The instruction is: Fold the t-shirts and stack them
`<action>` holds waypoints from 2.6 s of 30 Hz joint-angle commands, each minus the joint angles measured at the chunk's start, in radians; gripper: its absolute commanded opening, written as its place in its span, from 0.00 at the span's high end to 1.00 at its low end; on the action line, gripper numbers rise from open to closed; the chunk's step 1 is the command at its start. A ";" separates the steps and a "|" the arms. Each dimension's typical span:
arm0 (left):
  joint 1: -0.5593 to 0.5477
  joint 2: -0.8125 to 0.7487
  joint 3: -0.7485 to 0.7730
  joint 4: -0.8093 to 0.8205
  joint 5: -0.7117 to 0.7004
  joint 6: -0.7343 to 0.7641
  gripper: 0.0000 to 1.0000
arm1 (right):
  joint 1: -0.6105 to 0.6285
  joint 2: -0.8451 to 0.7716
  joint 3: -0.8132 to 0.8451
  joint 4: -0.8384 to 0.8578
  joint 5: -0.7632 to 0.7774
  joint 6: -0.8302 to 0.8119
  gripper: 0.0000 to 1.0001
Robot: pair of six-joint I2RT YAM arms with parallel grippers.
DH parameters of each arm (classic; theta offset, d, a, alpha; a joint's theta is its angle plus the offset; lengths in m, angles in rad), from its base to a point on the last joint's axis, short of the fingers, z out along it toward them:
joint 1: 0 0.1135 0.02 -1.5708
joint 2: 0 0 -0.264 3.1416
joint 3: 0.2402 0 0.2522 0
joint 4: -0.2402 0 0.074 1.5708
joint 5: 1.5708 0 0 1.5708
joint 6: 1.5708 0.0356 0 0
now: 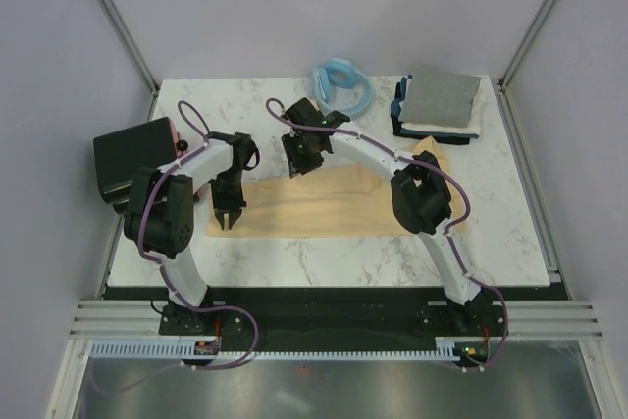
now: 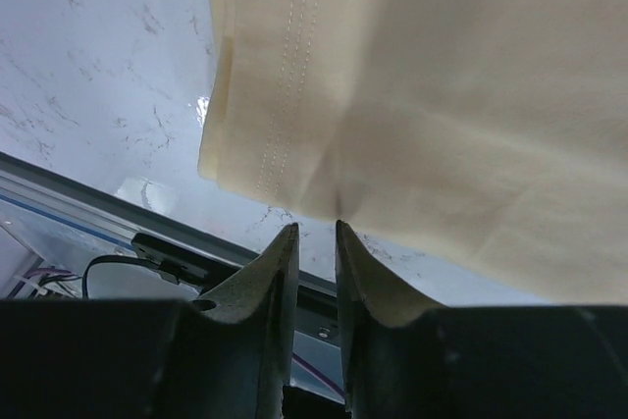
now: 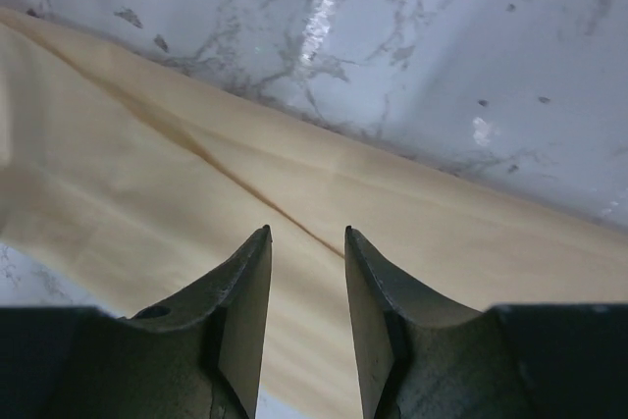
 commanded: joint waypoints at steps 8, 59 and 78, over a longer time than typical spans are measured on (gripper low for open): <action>0.003 0.005 -0.008 0.027 -0.031 -0.024 0.73 | 0.035 0.125 0.042 0.129 0.045 0.021 0.58; 0.025 -0.200 0.314 -0.115 -0.127 -0.023 0.84 | 0.064 -0.101 -0.347 -0.008 -0.112 0.006 0.57; -0.100 -0.047 0.135 -0.002 0.114 0.143 0.84 | -0.015 -0.637 -0.442 -0.106 0.439 0.191 0.47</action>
